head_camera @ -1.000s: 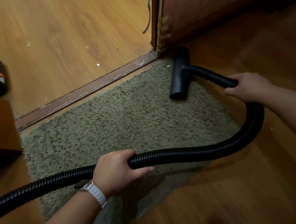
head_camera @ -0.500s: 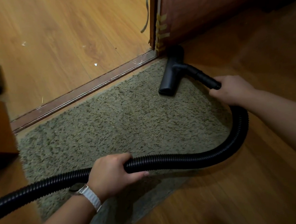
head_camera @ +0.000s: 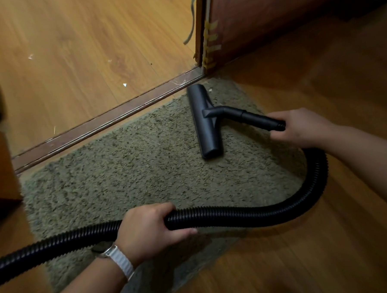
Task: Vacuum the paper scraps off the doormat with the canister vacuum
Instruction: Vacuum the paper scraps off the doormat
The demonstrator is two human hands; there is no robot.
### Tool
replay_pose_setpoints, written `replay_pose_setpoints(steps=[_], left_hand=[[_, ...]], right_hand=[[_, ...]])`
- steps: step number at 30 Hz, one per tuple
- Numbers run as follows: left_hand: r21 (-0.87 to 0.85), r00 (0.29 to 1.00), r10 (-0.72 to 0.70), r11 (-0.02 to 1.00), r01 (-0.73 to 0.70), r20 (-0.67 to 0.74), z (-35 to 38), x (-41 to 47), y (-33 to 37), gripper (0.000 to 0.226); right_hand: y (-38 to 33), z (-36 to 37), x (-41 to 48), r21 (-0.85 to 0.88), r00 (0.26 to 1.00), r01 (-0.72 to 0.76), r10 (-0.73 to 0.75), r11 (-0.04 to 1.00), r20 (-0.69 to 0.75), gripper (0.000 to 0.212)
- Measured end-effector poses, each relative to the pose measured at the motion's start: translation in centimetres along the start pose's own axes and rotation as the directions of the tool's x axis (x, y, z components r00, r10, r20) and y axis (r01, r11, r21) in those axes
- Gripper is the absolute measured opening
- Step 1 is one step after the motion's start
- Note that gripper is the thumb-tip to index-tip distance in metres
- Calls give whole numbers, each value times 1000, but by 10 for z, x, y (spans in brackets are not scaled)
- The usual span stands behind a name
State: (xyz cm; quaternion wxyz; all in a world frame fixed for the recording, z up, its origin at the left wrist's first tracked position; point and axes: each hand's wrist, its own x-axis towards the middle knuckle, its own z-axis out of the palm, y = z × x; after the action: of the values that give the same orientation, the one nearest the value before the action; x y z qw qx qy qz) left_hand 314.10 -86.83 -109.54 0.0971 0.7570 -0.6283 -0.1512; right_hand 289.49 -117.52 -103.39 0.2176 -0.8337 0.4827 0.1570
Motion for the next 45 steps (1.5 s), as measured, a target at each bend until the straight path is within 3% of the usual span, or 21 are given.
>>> replay_pose_setpoints(steps=[7, 13, 22, 32, 38, 45], left_hand=[[-1, 999, -46, 999, 46, 25, 0, 1, 6, 75], [-44, 986, -161, 986, 163, 48, -8, 17, 9, 95], [-9, 972, -220, 975, 221, 80, -14, 56, 31, 77], [11, 981, -189, 982, 188, 47, 0, 76, 46, 81], [24, 987, -154, 988, 153, 55, 2, 81, 48, 82], [40, 986, -160, 987, 158, 49, 4, 85, 52, 79]], right_hand=[[-2, -14, 15, -47, 996, 39, -42, 998, -77, 49], [1, -47, 46, -115, 985, -13, -7, 993, -172, 53], [14, -66, 94, -278, 974, -36, -28, 960, -224, 42], [49, -52, 119, -197, 984, 15, -49, 980, -168, 58], [54, -40, 118, -143, 983, 126, -143, 982, -116, 50], [81, -42, 114, -180, 969, 111, -146, 978, -199, 50]])
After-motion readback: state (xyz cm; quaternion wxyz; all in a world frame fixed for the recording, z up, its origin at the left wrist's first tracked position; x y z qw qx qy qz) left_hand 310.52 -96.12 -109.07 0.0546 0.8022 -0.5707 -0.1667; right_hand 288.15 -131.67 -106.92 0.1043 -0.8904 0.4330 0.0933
